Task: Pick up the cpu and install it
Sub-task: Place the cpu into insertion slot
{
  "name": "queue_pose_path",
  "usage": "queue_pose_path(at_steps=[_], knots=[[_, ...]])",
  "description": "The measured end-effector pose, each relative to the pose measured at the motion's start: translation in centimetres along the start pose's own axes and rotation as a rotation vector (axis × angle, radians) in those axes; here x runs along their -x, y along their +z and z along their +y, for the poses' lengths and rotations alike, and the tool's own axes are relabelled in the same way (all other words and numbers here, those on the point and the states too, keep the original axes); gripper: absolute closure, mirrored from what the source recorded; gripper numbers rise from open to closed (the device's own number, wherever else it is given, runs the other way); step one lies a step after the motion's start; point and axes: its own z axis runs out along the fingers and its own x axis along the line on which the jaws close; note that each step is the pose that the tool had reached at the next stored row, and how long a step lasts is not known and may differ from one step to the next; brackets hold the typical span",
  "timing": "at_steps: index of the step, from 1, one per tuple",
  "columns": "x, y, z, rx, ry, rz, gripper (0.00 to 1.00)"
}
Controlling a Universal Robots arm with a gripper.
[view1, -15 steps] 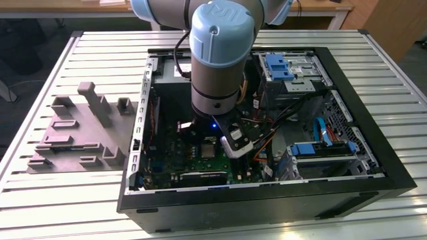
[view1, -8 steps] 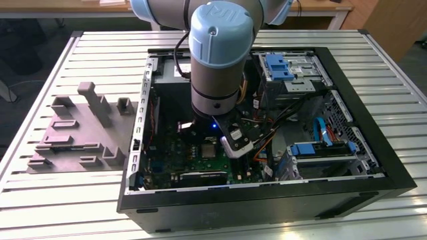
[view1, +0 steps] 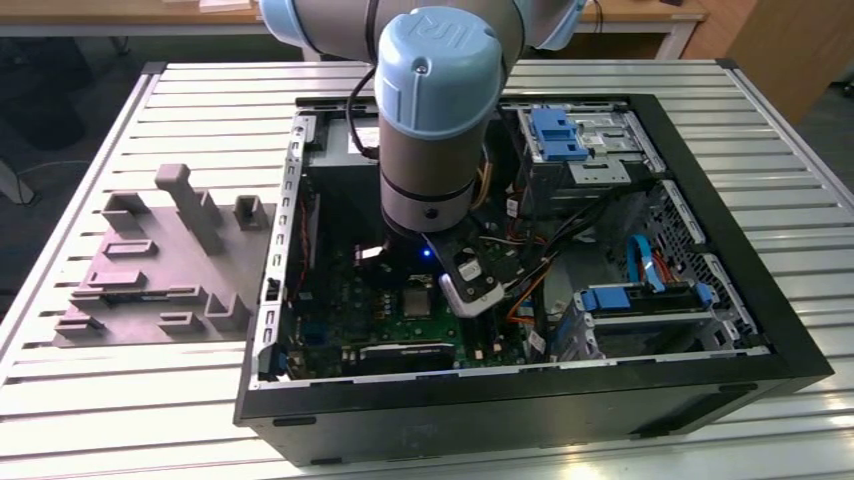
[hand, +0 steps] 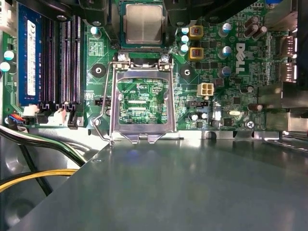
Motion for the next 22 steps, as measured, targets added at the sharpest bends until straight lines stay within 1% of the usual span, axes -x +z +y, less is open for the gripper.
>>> queue_pose_path(at_steps=[10, 12, 13, 17, 19, 22], knots=[[0.00, 0.04, 0.02, 0.0000, 0.000, -0.0002, 0.54], [0.00, 0.04, 0.02, -0.0003, 0.000, -0.0004, 0.53], [0.00, 0.04, 0.02, -0.0004, 0.000, -0.0003, 0.47], [0.00, -0.01, 0.02, -0.0007, 0.000, -0.0001, 0.47], [0.00, -0.27, 0.02, -0.0009, 0.000, 0.0006, 0.47], [-0.02, -0.88, 0.05, -0.0007, 0.000, 0.0022, 0.47]])
